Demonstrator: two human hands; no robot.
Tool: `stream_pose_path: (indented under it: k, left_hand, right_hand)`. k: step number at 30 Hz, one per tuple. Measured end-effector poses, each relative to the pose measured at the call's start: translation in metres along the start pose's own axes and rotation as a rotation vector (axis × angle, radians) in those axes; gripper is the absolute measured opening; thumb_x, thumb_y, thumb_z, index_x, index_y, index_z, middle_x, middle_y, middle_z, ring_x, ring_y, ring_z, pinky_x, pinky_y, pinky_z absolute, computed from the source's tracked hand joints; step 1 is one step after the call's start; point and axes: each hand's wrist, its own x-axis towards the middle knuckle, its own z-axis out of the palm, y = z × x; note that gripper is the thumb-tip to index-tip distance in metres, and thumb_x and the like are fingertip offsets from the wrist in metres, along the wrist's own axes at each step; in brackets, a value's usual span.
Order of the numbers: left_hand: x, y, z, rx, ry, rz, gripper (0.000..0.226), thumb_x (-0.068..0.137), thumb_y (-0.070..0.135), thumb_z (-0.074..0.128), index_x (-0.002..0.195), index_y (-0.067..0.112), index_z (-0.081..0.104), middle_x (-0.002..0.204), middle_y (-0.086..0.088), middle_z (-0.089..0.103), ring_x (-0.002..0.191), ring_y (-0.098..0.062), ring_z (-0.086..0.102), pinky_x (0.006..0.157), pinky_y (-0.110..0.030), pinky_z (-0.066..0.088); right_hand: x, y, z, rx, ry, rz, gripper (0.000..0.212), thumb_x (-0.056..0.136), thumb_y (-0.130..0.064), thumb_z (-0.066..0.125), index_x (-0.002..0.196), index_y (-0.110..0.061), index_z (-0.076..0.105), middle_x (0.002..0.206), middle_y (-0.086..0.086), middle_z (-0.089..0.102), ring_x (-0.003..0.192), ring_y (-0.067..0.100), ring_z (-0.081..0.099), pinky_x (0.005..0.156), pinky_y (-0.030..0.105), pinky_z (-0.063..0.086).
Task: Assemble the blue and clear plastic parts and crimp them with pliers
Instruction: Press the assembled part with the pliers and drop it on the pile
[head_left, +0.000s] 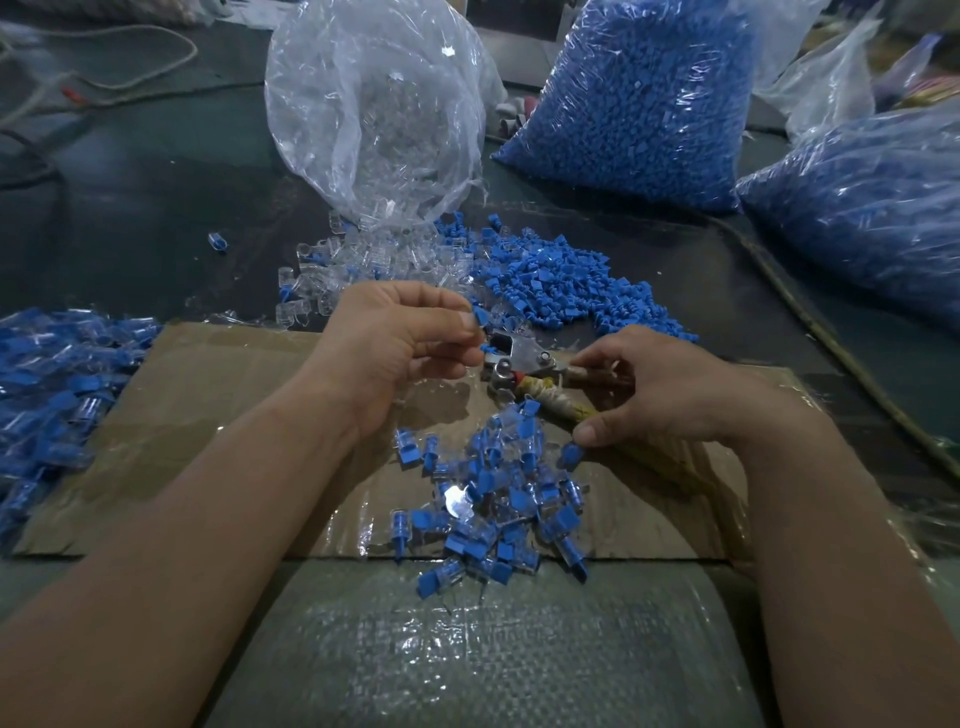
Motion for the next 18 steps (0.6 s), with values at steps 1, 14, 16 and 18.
stream_pose_path:
  k: [1,14,16,18]
  left_hand:
    - [0.0,0.0,0.0,0.0,-0.002,-0.002,0.019,0.055,0.007,0.066,0.073,0.002,0.061,0.059,-0.007,0.067,0.051,-0.016,0.064,0.047,-0.019,0.052]
    - [0.001,-0.001,-0.002,-0.039,0.001,-0.004,0.009,0.067,-0.001,0.063,0.074,0.003,0.059,0.06,-0.007,0.067,0.055,-0.015,0.066,0.048,-0.018,0.052]
    - [0.002,-0.002,-0.002,-0.044,0.009,0.002,0.008,0.073,-0.005,0.06,0.074,0.003,0.059,0.06,-0.007,0.067,0.054,-0.015,0.066,0.048,-0.018,0.052]
    - [0.002,-0.001,-0.002,-0.051,0.02,0.014,0.009,0.075,-0.006,0.059,0.074,0.003,0.058,0.059,-0.006,0.067,0.054,-0.015,0.065,0.048,-0.018,0.052]
  right_hand:
    - [0.0,0.0,0.0,-0.007,0.013,-0.001,0.065,0.042,-0.061,0.073,0.1,-0.042,0.047,0.096,-0.022,0.04,0.087,0.0,0.04,0.069,0.024,0.035]
    - [0.011,-0.014,0.014,-0.243,0.255,0.041,0.013,0.077,-0.024,0.064,0.089,-0.022,0.06,0.074,-0.008,0.05,0.067,0.004,0.041,0.053,0.024,0.032]
    - [0.014,-0.014,0.017,-0.253,0.287,0.054,0.01,0.079,-0.016,0.061,0.087,-0.022,0.058,0.074,-0.008,0.048,0.066,0.004,0.039,0.052,0.023,0.029]
    - [0.014,-0.014,0.017,-0.25,0.302,0.061,0.011,0.079,-0.016,0.061,0.086,-0.023,0.056,0.077,-0.005,0.049,0.068,0.008,0.041,0.057,0.026,0.032]
